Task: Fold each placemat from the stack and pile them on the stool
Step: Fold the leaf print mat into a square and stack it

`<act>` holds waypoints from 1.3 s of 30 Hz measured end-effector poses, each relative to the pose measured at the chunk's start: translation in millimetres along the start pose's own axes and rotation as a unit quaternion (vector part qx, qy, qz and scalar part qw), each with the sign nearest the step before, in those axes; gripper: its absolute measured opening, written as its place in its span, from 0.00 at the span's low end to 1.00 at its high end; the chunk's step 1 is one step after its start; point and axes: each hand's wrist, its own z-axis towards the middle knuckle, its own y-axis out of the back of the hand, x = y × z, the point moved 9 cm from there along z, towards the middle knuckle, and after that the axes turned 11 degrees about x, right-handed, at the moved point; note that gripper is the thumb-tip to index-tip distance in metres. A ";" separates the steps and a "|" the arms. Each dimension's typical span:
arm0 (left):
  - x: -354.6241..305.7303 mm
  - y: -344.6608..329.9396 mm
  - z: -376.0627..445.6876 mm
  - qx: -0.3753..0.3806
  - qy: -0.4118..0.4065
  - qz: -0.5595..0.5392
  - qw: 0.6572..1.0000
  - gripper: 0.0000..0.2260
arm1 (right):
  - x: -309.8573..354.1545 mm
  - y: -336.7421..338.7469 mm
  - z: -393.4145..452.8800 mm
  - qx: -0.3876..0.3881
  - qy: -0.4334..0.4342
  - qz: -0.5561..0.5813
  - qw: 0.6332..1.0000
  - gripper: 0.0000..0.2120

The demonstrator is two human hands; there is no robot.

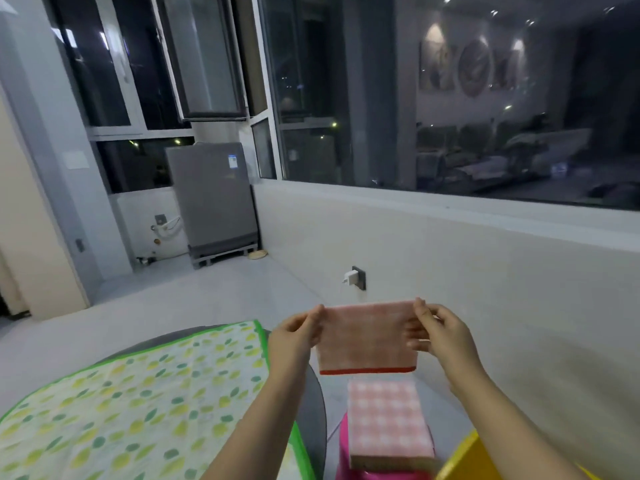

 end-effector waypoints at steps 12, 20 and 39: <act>141.1 -65.3 38.3 -0.098 0.114 0.025 0.988 0.05 | -130.4 68.8 53.6 -0.016 -0.131 -0.073 0.988 0.03; 249.0 -54.3 17.3 -0.156 0.213 0.081 0.961 0.12 | -240.1 71.8 48.0 0.059 -0.252 -0.265 0.929 0.06; 306.8 -35.8 -4.2 -0.089 0.218 0.200 0.951 0.15 | -299.4 67.7 18.8 0.067 -0.296 -0.424 0.853 0.12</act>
